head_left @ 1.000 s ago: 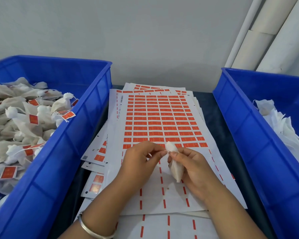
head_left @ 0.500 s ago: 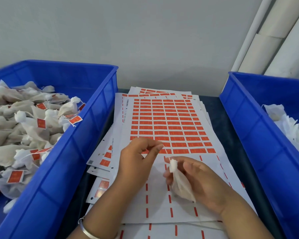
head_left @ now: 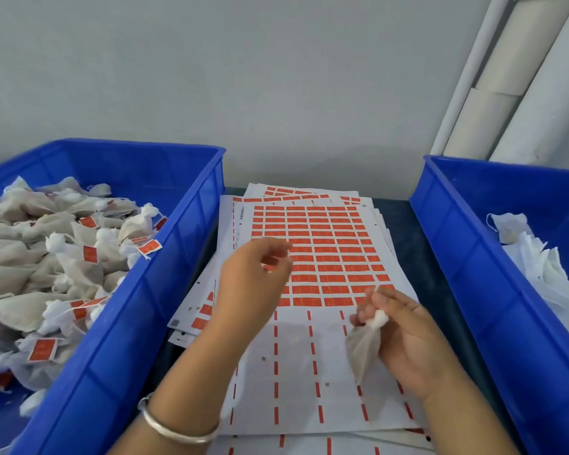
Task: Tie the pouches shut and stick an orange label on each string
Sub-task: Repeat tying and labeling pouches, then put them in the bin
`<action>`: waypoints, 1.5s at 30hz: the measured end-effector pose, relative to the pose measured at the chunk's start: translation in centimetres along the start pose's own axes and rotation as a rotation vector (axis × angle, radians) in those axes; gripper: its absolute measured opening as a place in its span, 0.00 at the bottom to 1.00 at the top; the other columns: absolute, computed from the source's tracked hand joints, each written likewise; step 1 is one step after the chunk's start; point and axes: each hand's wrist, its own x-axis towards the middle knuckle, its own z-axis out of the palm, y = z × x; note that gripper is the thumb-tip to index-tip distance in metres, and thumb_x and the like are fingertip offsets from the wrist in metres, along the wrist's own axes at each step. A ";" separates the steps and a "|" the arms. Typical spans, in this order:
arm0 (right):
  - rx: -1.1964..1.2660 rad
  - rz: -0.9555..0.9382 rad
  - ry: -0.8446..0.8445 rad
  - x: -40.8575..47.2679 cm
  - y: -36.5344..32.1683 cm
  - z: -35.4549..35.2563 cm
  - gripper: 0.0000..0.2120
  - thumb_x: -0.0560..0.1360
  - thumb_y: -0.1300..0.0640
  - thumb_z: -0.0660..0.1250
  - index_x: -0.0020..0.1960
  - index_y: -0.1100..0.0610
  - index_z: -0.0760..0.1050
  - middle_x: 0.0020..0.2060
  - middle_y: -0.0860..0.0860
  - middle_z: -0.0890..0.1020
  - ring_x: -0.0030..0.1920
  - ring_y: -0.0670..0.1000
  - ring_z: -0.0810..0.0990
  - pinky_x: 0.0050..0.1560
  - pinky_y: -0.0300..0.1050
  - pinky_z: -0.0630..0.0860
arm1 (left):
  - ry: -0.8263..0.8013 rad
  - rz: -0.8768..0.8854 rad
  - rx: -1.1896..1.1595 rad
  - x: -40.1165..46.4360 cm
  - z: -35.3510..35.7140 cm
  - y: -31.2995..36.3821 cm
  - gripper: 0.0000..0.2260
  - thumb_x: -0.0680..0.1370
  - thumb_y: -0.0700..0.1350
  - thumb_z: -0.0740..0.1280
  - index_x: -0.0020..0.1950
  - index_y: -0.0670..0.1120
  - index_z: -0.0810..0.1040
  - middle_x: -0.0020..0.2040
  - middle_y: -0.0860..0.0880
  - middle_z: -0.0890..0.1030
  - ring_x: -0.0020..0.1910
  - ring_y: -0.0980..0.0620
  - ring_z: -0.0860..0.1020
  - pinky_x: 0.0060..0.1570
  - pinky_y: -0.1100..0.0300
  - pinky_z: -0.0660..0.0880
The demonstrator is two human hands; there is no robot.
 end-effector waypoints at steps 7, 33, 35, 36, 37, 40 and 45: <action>0.118 -0.226 0.072 -0.4 -4.1 -2.8 0.06 0.67 0.56 0.66 0.32 0.54 0.79 0.25 0.49 0.73 0.27 0.45 0.73 0.32 0.39 0.78 | -0.383 0.094 0.277 -1.3 11.2 2.8 0.16 0.76 0.52 0.67 0.63 0.54 0.75 0.63 0.53 0.76 0.56 0.51 0.77 0.55 0.56 0.74; -0.050 -0.100 0.222 -0.1 -2.0 -6.3 0.05 0.64 0.55 0.69 0.35 0.57 0.81 0.25 0.51 0.76 0.27 0.46 0.76 0.29 0.38 0.76 | -0.596 0.400 0.750 -1.9 14.5 0.2 0.18 0.78 0.50 0.65 0.68 0.56 0.70 0.69 0.53 0.70 0.67 0.50 0.69 0.61 0.53 0.72; -0.071 -0.087 0.224 -0.1 -1.8 -6.2 0.06 0.66 0.56 0.69 0.39 0.59 0.80 0.28 0.51 0.80 0.28 0.47 0.79 0.29 0.38 0.76 | -0.462 0.320 0.596 -2.3 14.4 0.0 0.16 0.79 0.56 0.60 0.65 0.55 0.74 0.65 0.54 0.75 0.61 0.51 0.75 0.57 0.57 0.72; -0.084 -0.078 0.227 -0.1 -1.7 -6.3 0.05 0.68 0.57 0.69 0.40 0.59 0.81 0.29 0.51 0.81 0.28 0.47 0.80 0.29 0.38 0.77 | -0.426 0.309 0.584 -2.4 14.5 -0.1 0.17 0.79 0.57 0.59 0.65 0.55 0.74 0.65 0.55 0.75 0.59 0.52 0.76 0.55 0.59 0.72; -0.097 -0.067 0.232 -0.1 -1.6 -6.2 0.04 0.70 0.59 0.69 0.41 0.58 0.82 0.30 0.51 0.82 0.29 0.47 0.81 0.30 0.38 0.77 | -0.401 0.298 0.569 -2.4 14.7 -0.2 0.17 0.79 0.58 0.58 0.65 0.55 0.74 0.65 0.56 0.76 0.59 0.53 0.77 0.55 0.60 0.72; -0.154 -0.039 0.250 0.2 -1.3 -6.3 0.05 0.74 0.60 0.68 0.41 0.56 0.83 0.34 0.52 0.84 0.31 0.47 0.82 0.32 0.39 0.78 | -0.359 0.248 0.494 -2.4 15.0 -0.4 0.17 0.79 0.57 0.57 0.64 0.56 0.76 0.65 0.57 0.75 0.58 0.54 0.77 0.56 0.61 0.71; -0.236 -0.009 0.281 0.3 -0.9 -6.0 0.08 0.74 0.61 0.69 0.39 0.54 0.84 0.38 0.52 0.85 0.32 0.47 0.83 0.32 0.40 0.78 | -0.353 0.195 0.440 -2.4 15.0 -0.5 0.15 0.80 0.56 0.57 0.63 0.56 0.77 0.65 0.57 0.75 0.59 0.54 0.77 0.58 0.59 0.72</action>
